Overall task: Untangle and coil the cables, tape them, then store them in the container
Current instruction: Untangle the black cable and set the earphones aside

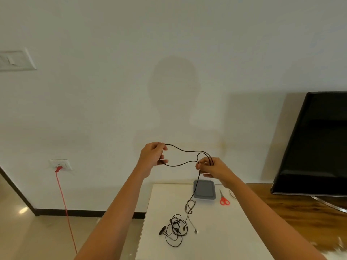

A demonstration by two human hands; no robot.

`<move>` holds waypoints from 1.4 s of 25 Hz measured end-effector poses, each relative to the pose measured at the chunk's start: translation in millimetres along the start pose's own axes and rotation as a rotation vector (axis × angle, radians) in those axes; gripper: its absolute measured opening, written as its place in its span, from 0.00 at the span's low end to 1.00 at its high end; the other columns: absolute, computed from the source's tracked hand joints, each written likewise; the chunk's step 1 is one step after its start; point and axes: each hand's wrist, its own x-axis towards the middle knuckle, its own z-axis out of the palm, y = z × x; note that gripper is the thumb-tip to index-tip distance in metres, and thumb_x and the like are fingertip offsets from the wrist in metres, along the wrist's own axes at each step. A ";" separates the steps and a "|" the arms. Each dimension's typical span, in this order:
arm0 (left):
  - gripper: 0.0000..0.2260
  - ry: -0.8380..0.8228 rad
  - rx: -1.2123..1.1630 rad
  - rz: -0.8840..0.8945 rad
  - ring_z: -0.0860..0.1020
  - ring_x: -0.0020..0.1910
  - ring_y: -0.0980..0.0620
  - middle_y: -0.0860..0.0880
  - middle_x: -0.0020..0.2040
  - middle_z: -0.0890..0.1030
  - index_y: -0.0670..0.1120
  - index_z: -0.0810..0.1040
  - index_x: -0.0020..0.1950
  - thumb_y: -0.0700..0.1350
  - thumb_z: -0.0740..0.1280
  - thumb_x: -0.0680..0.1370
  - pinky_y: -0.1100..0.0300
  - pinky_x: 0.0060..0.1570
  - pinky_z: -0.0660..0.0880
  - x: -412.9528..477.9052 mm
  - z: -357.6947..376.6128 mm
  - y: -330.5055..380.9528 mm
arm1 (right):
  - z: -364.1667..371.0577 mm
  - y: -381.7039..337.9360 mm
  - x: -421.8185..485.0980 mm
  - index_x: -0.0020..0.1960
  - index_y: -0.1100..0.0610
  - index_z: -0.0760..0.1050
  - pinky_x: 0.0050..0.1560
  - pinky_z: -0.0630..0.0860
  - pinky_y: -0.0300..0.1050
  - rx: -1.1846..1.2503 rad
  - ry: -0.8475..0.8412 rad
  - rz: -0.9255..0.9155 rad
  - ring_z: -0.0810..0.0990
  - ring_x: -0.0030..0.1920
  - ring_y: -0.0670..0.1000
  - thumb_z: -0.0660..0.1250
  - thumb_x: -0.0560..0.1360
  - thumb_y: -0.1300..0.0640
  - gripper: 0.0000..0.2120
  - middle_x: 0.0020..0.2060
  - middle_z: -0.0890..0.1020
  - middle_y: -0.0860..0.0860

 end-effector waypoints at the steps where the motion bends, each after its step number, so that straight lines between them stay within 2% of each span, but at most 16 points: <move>1: 0.11 -0.052 -0.009 -0.065 0.74 0.30 0.52 0.47 0.31 0.70 0.41 0.78 0.41 0.45 0.62 0.79 0.54 0.39 0.81 -4.5 -1.0 -5.1 | -2.7 -3.4 -1.9 0.46 0.57 0.80 0.54 0.77 0.48 -0.028 0.008 -0.012 0.81 0.49 0.52 0.69 0.75 0.57 0.03 0.48 0.84 0.56; 4: 0.19 -0.257 0.051 -0.230 0.82 0.35 0.47 0.47 0.30 0.76 0.40 0.78 0.46 0.52 0.56 0.82 0.53 0.41 0.82 -19.0 6.3 -16.2 | -5.1 -11.4 -4.4 0.48 0.59 0.79 0.52 0.77 0.47 -0.122 0.009 -0.055 0.80 0.49 0.54 0.68 0.75 0.57 0.06 0.49 0.82 0.60; 6: 0.19 -0.382 0.147 -0.279 0.84 0.42 0.46 0.43 0.37 0.81 0.39 0.79 0.51 0.52 0.55 0.83 0.53 0.43 0.82 -25.4 18.7 -22.6 | -2.6 -16.1 -7.4 0.47 0.59 0.79 0.49 0.79 0.46 -0.105 0.000 -0.057 0.82 0.49 0.56 0.67 0.76 0.58 0.04 0.47 0.83 0.60; 8: 0.11 -0.417 0.210 -0.254 0.82 0.48 0.47 0.41 0.48 0.81 0.40 0.76 0.59 0.45 0.62 0.81 0.49 0.48 0.82 -24.2 31.5 -32.2 | 0.7 -19.7 -9.5 0.46 0.60 0.78 0.46 0.81 0.45 -0.097 -0.011 -0.052 0.84 0.48 0.56 0.67 0.76 0.59 0.04 0.44 0.83 0.58; 10: 0.19 -0.447 0.234 -0.255 0.79 0.54 0.48 0.42 0.58 0.78 0.45 0.71 0.66 0.40 0.69 0.76 0.51 0.51 0.81 -21.9 41.7 -46.0 | 2.7 -24.9 -11.3 0.47 0.62 0.77 0.45 0.82 0.46 -0.034 -0.011 -0.056 0.84 0.44 0.55 0.65 0.77 0.60 0.05 0.43 0.82 0.57; 13: 0.30 -0.510 0.414 -0.152 0.71 0.65 0.49 0.46 0.65 0.71 0.50 0.66 0.72 0.43 0.73 0.73 0.60 0.52 0.73 -26.6 58.0 -69.6 | 2.8 -40.0 -14.9 0.48 0.64 0.75 0.44 0.82 0.46 0.179 -0.002 -0.105 0.84 0.41 0.53 0.61 0.79 0.63 0.06 0.43 0.82 0.58; 15: 0.23 -0.502 0.410 -0.122 0.70 0.65 0.51 0.50 0.63 0.74 0.52 0.73 0.67 0.47 0.73 0.73 0.60 0.56 0.67 -30.2 70.1 -92.4 | 3.6 -51.2 -17.3 0.47 0.63 0.75 0.46 0.82 0.46 0.283 -0.013 -0.143 0.84 0.42 0.53 0.59 0.80 0.63 0.07 0.43 0.82 0.58; 17: 0.11 -0.459 0.320 -0.192 0.75 0.56 0.52 0.53 0.54 0.81 0.51 0.82 0.53 0.54 0.69 0.75 0.59 0.52 0.68 -36.9 77.8 -105.9 | 4.7 -58.6 -19.2 0.46 0.61 0.74 0.48 0.82 0.47 0.317 0.005 -0.176 0.84 0.43 0.54 0.57 0.81 0.64 0.09 0.43 0.82 0.57; 20: 0.20 -0.381 -0.020 -0.304 0.79 0.44 0.50 0.50 0.40 0.83 0.46 0.78 0.39 0.62 0.64 0.75 0.55 0.49 0.74 -40.9 74.8 -115.4 | -1.6 -59.2 -20.2 0.46 0.60 0.74 0.49 0.81 0.48 0.326 0.125 -0.236 0.83 0.45 0.54 0.56 0.81 0.64 0.09 0.44 0.82 0.56; 24: 0.22 -0.404 -0.161 -0.142 0.76 0.38 0.54 0.52 0.34 0.75 0.45 0.76 0.43 0.64 0.63 0.70 0.61 0.40 0.76 -48.5 51.1 -114.4 | -20.4 -36.4 -17.0 0.43 0.56 0.72 0.45 0.80 0.47 0.599 0.308 -0.150 0.81 0.42 0.53 0.56 0.81 0.62 0.10 0.41 0.81 0.53; 27: 0.13 -0.392 -0.199 -0.103 0.81 0.44 0.51 0.49 0.40 0.82 0.43 0.81 0.51 0.51 0.64 0.78 0.59 0.43 0.78 -48.2 38.3 -113.8 | -34.3 -13.6 -14.1 0.36 0.54 0.69 0.42 0.80 0.49 1.012 0.316 -0.051 0.81 0.35 0.50 0.54 0.81 0.60 0.15 0.35 0.80 0.51; 29: 0.12 -0.334 -0.274 -0.113 0.82 0.49 0.46 0.45 0.45 0.83 0.39 0.81 0.53 0.46 0.64 0.80 0.54 0.48 0.80 -47.6 33.4 -111.7 | -39.0 -2.5 -16.4 0.33 0.55 0.66 0.32 0.78 0.40 1.155 0.285 -0.026 0.72 0.24 0.46 0.53 0.79 0.62 0.15 0.33 0.74 0.51; 31: 0.11 -0.242 -0.369 -0.120 0.81 0.48 0.44 0.43 0.42 0.82 0.37 0.80 0.49 0.43 0.62 0.81 0.54 0.49 0.81 -46.3 30.4 -108.4 | -39.0 4.1 -23.8 0.37 0.56 0.68 0.22 0.67 0.34 1.067 0.250 -0.037 0.63 0.20 0.44 0.55 0.78 0.63 0.12 0.34 0.70 0.51; 32: 0.11 -0.185 -0.409 -0.132 0.80 0.45 0.46 0.43 0.38 0.80 0.37 0.79 0.47 0.42 0.61 0.81 0.55 0.49 0.81 -45.0 28.8 -105.2 | -38.3 7.0 -28.5 0.40 0.58 0.71 0.20 0.62 0.34 0.894 0.229 -0.069 0.62 0.20 0.43 0.56 0.79 0.62 0.10 0.35 0.71 0.52; 33: 0.11 -0.128 -0.440 -0.150 0.80 0.42 0.48 0.44 0.34 0.76 0.38 0.78 0.45 0.42 0.60 0.81 0.57 0.48 0.80 -43.6 26.6 -102.1 | -36.4 9.2 -33.6 0.43 0.59 0.74 0.20 0.60 0.34 0.656 0.199 -0.110 0.63 0.21 0.42 0.58 0.80 0.61 0.09 0.37 0.74 0.52; 35: 0.11 -0.034 -0.473 -0.183 0.80 0.35 0.52 0.47 0.30 0.71 0.40 0.77 0.43 0.41 0.60 0.82 0.57 0.46 0.79 -40.7 20.8 -97.7 | -32.2 15.0 -40.6 0.49 0.59 0.79 0.26 0.68 0.31 0.131 0.120 -0.165 0.76 0.27 0.41 0.64 0.78 0.58 0.07 0.41 0.83 0.48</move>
